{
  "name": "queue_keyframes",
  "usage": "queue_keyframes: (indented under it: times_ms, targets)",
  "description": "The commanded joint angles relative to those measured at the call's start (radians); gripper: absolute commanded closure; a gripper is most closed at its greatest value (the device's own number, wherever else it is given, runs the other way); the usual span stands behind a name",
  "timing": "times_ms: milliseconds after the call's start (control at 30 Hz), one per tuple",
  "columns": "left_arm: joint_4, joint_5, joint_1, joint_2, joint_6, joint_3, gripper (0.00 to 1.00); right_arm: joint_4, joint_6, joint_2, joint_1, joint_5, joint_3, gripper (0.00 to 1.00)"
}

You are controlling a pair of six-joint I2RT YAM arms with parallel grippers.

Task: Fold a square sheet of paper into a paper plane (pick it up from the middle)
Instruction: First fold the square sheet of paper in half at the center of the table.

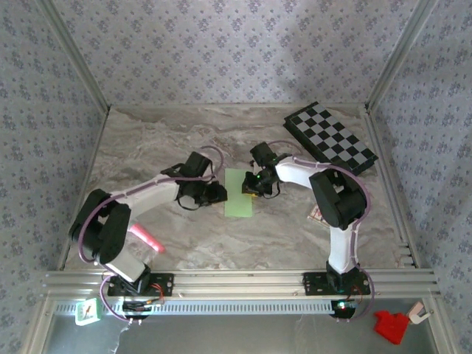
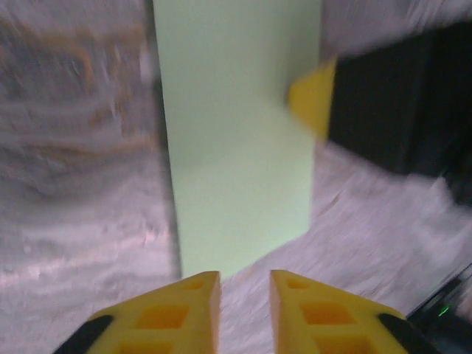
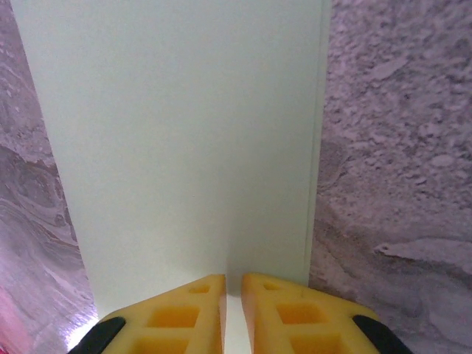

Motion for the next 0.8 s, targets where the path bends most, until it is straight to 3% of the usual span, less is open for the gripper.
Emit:
queue_keyframes:
  times_ms: [0, 167, 400, 767]
  targets:
    - [0.169, 0.013, 0.026, 0.009, -0.154, 0.003, 0.71, -0.011, 0.088, -0.034, 0.017, 0.002, -0.03, 0.8]
    - [0.255, 0.038, 0.034, 0.084, -0.215, 0.038, 0.69, 0.107, 0.151, -0.15, 0.007, -0.017, -0.068, 0.7]
    - [0.272, 0.075, 0.034, 0.192, -0.225, 0.095, 0.69, 0.203, 0.199, -0.291, -0.047, 0.029, -0.253, 0.59]
    - [0.243, 0.066, 0.034, 0.291, -0.226, 0.13, 0.7, 0.203, 0.179, -0.326, -0.081, -0.011, -0.325, 0.54]
